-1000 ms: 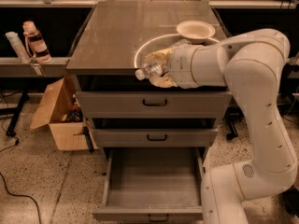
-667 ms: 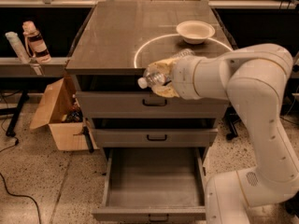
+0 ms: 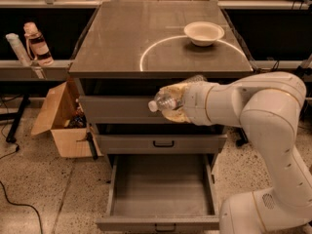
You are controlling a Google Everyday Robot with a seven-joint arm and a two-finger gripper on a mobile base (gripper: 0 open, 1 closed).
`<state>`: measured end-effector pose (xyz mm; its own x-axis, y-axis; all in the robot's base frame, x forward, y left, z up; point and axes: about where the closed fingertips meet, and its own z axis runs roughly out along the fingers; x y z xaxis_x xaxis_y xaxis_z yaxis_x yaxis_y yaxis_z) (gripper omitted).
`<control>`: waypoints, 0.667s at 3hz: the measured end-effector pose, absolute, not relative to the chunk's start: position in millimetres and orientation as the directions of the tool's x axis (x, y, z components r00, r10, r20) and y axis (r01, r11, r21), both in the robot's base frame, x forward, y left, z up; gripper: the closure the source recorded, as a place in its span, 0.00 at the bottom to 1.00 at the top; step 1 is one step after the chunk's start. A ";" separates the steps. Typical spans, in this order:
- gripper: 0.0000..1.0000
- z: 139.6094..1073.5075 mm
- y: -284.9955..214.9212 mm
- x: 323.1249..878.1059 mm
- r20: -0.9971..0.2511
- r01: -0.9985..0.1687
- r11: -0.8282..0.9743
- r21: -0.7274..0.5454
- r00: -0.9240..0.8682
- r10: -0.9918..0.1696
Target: Place water bottle into bottom drawer
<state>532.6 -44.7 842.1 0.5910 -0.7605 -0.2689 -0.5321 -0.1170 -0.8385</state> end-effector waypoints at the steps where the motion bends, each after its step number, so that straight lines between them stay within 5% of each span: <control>1: 1.00 819.4 -46.8 520.8 -0.316 -0.584 -0.088 -0.807 0.552 -0.772; 2: 1.00 797.2 -47.4 514.4 -0.364 -0.633 -0.056 -0.772 0.513 -0.777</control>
Offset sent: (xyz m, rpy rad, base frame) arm -0.0478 -0.0033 -0.0613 0.0535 0.1446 -0.0593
